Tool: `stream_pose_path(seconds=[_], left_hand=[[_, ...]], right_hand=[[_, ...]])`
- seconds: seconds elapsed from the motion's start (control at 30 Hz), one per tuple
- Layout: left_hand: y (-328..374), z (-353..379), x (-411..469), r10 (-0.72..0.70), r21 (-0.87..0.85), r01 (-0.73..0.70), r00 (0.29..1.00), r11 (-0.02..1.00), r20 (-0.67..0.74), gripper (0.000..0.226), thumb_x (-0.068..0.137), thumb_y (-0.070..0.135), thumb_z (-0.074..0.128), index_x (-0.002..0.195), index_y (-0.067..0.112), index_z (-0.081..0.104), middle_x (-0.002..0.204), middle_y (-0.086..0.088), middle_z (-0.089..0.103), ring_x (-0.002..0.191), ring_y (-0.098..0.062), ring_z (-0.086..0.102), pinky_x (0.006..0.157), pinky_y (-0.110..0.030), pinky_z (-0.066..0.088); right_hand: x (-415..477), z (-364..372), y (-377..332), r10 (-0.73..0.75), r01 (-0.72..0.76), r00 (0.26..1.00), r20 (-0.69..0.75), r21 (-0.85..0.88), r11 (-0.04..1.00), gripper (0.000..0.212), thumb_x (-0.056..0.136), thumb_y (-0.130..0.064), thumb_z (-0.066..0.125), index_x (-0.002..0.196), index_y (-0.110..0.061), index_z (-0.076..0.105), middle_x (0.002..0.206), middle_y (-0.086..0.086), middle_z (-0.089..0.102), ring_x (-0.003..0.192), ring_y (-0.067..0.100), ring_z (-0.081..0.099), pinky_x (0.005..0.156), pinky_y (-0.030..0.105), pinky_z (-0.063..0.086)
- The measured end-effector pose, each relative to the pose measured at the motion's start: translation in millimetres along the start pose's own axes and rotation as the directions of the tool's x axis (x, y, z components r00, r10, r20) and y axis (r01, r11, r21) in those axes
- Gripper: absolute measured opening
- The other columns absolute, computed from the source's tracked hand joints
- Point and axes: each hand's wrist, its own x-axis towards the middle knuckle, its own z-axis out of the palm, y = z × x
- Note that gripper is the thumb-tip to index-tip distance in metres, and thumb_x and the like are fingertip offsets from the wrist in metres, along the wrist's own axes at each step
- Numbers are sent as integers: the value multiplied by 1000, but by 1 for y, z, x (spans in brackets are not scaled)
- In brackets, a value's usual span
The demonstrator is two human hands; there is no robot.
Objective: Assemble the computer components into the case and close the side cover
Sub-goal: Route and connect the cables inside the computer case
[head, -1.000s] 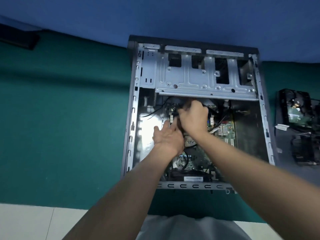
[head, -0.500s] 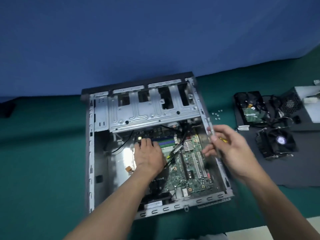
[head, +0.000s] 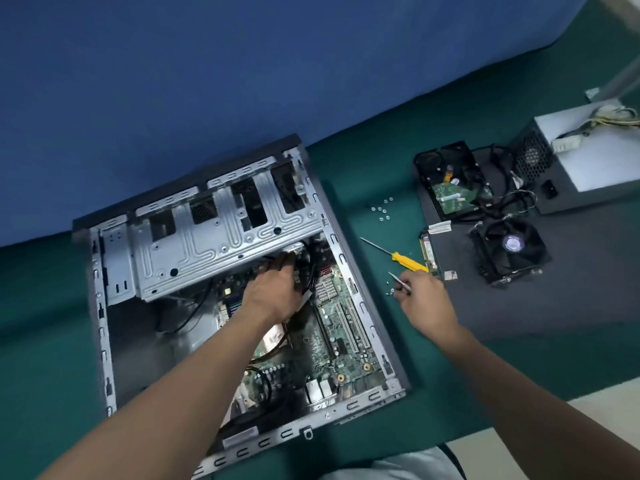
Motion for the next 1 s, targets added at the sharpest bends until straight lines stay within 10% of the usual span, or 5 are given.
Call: stream_pose_path(seconds=[0.53,1.0], left_hand=[[4,-5,-12,14,85,6,975,996,-222,6,92,20,49,91,16,52,87,-5,64,74,-26,54,72,-35,39],[-52,24,-83,-52,35,47,986,998,158,12,92,31,47,97,22,53,91,3,56,87,-18,55,76,-33,42]], right_hand=[[-7,1,-6,75,-75,994,-84,3,997,13,94,-20,57,100,-10,62,96,15,65,91,39,58,72,40,47],[-7,5,0,102,-99,990,-102,39,994,19,89,-10,62,107,-10,65,102,10,64,93,31,59,80,40,51]])
